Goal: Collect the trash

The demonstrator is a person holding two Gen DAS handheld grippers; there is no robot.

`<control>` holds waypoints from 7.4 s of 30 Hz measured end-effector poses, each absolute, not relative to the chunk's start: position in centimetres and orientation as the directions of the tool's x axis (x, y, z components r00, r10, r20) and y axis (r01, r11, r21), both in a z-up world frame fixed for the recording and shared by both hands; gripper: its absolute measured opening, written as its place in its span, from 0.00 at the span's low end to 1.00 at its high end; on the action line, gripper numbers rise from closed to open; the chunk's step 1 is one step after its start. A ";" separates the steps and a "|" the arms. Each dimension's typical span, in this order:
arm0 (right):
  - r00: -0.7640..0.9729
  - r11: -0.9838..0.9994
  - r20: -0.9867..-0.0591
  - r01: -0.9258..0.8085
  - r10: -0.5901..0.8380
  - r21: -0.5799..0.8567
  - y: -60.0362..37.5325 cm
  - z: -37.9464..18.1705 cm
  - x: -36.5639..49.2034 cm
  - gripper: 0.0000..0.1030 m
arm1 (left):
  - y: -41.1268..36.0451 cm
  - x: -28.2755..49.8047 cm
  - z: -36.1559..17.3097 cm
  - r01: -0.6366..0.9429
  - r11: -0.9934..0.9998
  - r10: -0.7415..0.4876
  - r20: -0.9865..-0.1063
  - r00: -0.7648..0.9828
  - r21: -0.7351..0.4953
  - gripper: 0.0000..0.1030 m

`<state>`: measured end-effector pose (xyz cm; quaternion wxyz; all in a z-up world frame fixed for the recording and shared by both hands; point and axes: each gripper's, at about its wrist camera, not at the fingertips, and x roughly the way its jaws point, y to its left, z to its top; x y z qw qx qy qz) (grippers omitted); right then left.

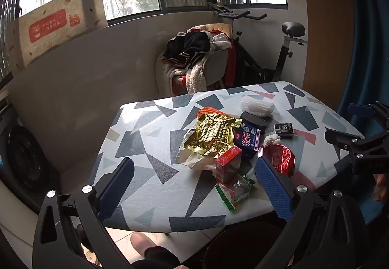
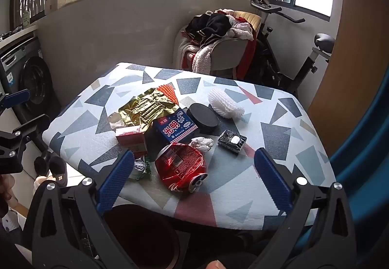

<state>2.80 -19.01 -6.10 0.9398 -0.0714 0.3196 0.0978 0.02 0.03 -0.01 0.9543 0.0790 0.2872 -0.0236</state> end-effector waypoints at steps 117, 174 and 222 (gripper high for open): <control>0.680 0.982 -0.709 -0.108 0.188 0.156 -21.7 -19.0 7.8 0.94 | 4.9 2.7 -10.5 0.050 0.995 -0.091 -0.614 0.784 -0.084 0.95; 0.778 0.891 -0.557 -0.008 0.290 0.453 -25.9 -19.4 10.2 0.44 | -1.3 14.7 -13.2 0.417 0.906 -0.374 -0.592 0.714 -0.069 0.21; 0.651 0.919 -0.657 -0.189 0.381 0.346 -20.3 -21.9 -1.2 0.44 | -0.7 -3.0 -17.7 0.524 0.839 -0.459 -0.708 0.537 -0.148 0.85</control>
